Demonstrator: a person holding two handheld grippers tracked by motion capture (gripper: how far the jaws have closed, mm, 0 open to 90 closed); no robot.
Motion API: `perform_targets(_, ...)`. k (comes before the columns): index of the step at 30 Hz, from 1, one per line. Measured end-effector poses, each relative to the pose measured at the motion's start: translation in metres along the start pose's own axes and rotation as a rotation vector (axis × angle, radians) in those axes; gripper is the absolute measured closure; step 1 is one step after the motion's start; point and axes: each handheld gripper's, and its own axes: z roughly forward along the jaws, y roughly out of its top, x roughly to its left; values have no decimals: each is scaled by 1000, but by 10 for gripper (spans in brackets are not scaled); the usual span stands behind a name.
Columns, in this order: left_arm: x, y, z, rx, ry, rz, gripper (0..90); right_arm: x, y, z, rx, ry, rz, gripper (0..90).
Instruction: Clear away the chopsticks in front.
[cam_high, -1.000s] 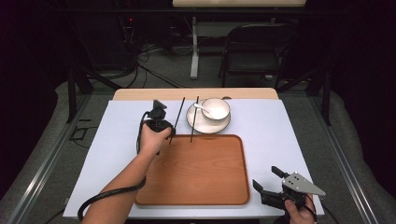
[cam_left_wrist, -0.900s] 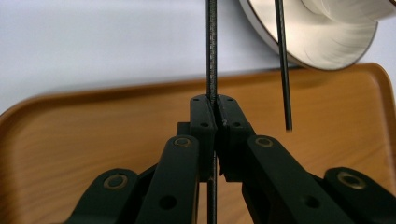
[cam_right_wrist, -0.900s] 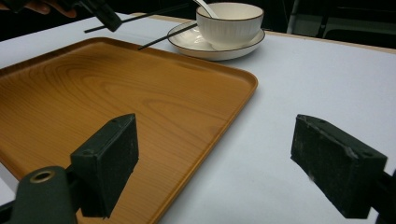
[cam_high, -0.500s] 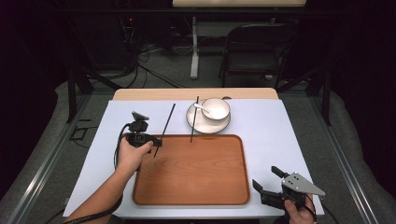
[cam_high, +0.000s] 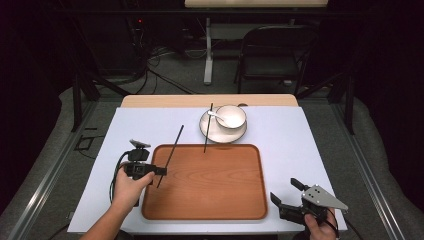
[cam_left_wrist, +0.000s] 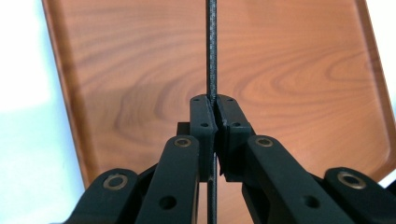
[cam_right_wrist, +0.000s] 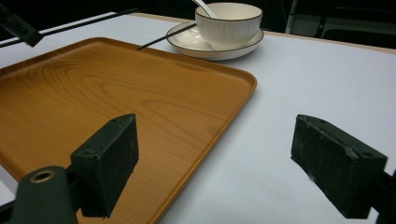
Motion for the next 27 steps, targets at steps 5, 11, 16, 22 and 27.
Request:
perform_targets(5,1,-21,-1,3,11,0,863,0,0,0,0,1,0,147)
perform_targets(11,2,-39,-2,14,34,-10,863,0,0,0,1,-1,-1,147)
perform_targets(16,3,-48,-3,30,45,-21,863,0,0,0,0,-1,1,147)
perform_targets(22,4,-49,4,61,69,-46,863,1,0,1,2,-1,3,147)
perform_targets(27,2,-45,8,68,79,-46,863,0,0,0,0,-2,2,147)
